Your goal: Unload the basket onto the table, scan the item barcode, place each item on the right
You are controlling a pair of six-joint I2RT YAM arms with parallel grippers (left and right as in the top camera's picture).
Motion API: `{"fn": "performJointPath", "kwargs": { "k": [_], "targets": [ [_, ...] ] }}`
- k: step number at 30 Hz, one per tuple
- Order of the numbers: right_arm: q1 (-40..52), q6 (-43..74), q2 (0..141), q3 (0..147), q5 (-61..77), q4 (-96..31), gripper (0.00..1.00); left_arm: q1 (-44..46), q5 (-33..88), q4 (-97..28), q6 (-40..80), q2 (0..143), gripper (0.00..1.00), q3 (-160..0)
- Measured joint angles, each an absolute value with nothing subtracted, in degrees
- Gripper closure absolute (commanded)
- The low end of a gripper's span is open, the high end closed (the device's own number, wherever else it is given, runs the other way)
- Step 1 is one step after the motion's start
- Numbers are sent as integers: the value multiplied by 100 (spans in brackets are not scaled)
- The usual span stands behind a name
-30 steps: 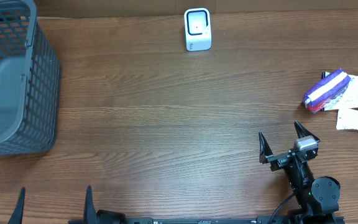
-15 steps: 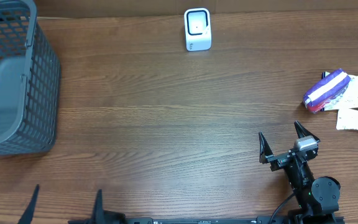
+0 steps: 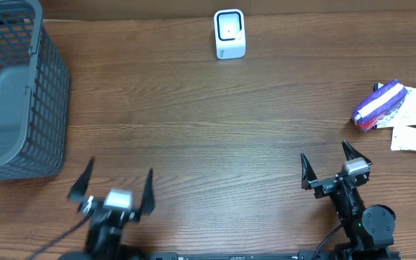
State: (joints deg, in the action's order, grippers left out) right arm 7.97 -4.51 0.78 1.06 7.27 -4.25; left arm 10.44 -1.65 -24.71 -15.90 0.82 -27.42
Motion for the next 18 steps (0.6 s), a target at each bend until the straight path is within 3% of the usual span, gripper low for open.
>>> {"fn": "performJointPath", "kwargs": {
  "k": [10, 18],
  "targets": [
    [797, -449, 73, 106, 727, -423, 0, 449, 115, -753, -1234, 86, 0, -827],
    [797, -451, 73, 106, 727, -423, 0, 47, 134, -554, -1210, 86, 0, -292]
  ]
}}
